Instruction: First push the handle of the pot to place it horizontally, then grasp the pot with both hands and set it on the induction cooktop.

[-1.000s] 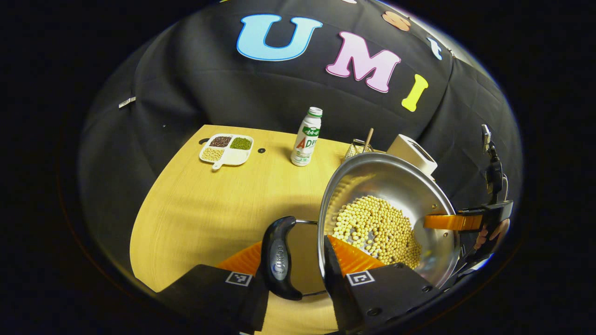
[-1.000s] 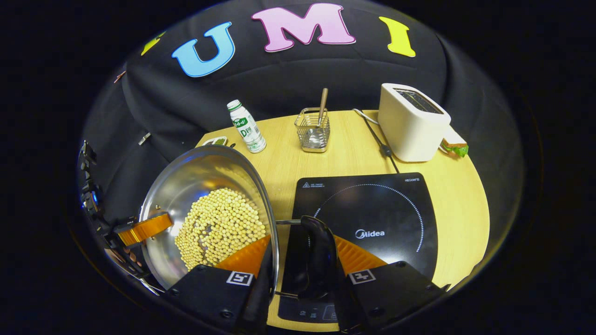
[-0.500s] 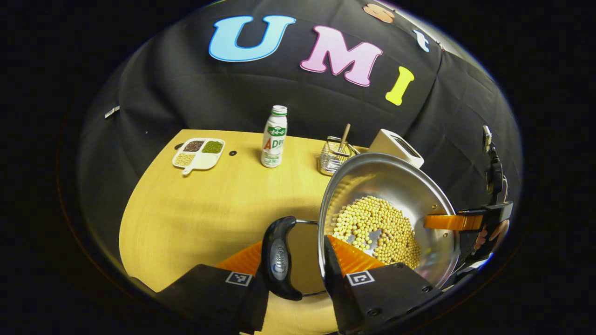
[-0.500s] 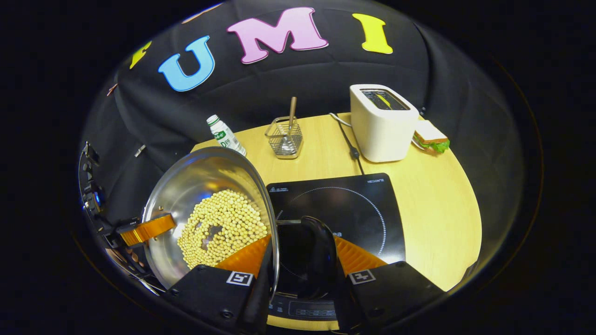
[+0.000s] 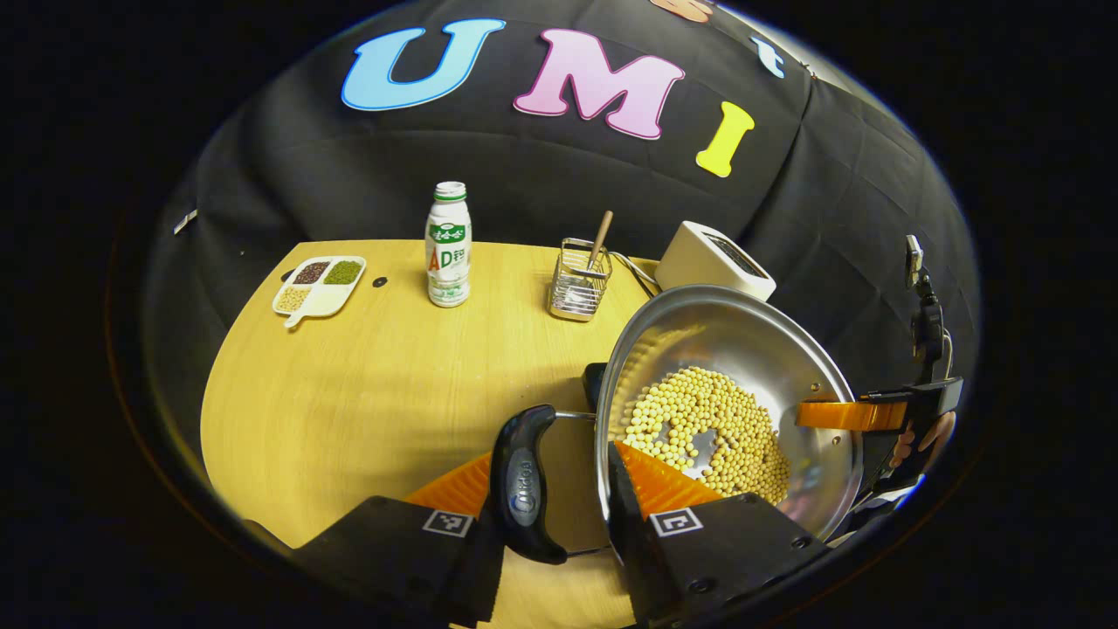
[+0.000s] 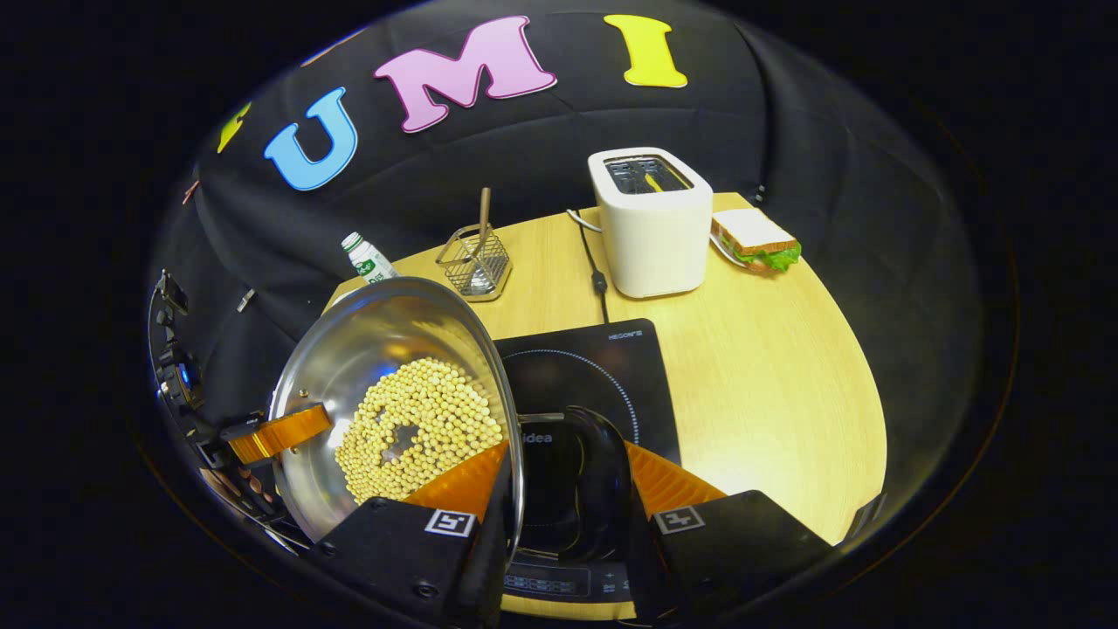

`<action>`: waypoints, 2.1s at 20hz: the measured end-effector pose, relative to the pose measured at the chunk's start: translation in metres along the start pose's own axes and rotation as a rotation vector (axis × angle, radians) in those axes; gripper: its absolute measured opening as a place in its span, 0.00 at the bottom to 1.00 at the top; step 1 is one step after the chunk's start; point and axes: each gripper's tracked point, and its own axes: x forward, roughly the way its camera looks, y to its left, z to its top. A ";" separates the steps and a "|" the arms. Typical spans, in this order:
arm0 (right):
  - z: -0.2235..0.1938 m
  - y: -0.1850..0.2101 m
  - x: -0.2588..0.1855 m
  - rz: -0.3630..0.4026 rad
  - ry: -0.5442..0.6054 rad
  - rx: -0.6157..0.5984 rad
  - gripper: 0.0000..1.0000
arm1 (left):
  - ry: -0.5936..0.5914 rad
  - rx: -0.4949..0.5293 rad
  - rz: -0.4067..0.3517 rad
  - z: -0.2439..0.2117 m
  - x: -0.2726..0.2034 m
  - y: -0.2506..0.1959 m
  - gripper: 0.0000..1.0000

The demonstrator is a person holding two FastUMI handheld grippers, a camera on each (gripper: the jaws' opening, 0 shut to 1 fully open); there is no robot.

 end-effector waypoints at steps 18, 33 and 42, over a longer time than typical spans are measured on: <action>-0.005 -0.068 0.036 -0.013 0.088 0.023 0.59 | 0.083 -0.014 0.033 -0.021 0.065 -0.044 0.60; -0.007 -0.068 0.060 0.031 0.120 0.000 0.60 | 0.102 -0.094 0.068 -0.040 0.084 -0.034 0.62; -0.018 -0.063 0.061 0.059 0.152 0.022 0.64 | 0.107 -0.238 0.053 -0.055 0.084 -0.045 0.65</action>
